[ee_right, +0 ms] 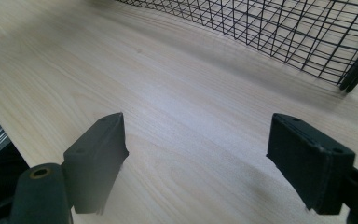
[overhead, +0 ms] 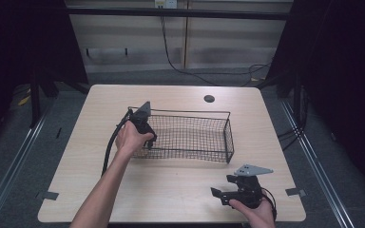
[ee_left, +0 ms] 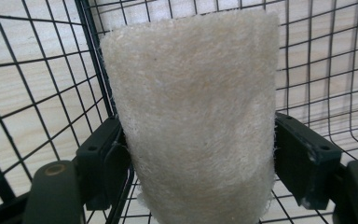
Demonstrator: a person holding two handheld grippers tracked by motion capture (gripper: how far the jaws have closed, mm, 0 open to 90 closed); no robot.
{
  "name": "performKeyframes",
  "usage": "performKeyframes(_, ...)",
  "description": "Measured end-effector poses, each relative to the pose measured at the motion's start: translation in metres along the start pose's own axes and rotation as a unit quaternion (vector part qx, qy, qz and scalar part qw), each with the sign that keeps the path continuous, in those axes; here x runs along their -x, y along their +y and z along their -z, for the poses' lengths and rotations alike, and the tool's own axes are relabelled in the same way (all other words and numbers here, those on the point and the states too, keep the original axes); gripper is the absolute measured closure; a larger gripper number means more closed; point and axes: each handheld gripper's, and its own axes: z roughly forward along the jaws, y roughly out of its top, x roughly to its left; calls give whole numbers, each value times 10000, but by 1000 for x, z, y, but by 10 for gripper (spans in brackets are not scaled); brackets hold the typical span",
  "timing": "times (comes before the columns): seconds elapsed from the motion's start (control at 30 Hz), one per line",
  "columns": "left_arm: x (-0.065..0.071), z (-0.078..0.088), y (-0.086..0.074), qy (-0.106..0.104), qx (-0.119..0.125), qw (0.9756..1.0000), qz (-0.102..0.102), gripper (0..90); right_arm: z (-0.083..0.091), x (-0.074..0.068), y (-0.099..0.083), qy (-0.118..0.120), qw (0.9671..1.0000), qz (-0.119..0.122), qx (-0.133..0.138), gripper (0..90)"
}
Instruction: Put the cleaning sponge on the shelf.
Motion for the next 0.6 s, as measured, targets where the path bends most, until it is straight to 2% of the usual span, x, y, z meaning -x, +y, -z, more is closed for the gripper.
performKeyframes(0.1, 2, -3, 0, 28, -77, 10000, -46, 253, 0, 0, 0, 12, 10000, 16, 10, 191)
performKeyframes(0.3, 3, -3, 1, -18, -129, 9999, -5, 240, 0, 0, 0, 11, 10000, 6, 4, 192)
performKeyframes(0.43, 3, -2, 0, 52, -41, 9999, 77, 214, 0, 0, 0, 0, 10000, 2, 2, 192)
performKeyframes(0.5, 1, 0, 0, -23, -22, 10000, 6, 180, 0, 0, 0, -5, 10000, 12, 11, 192)
performKeyframes(0.53, 1, 2, -1, -76, 34, 10000, 53, 168, 0, 0, 0, -9, 10000, 2, 4, 192)
performKeyframes(0.6, 0, 3, -1, -127, -4, 9999, 15, 178, 0, 0, 0, -2, 10000, -1, 3, 192)
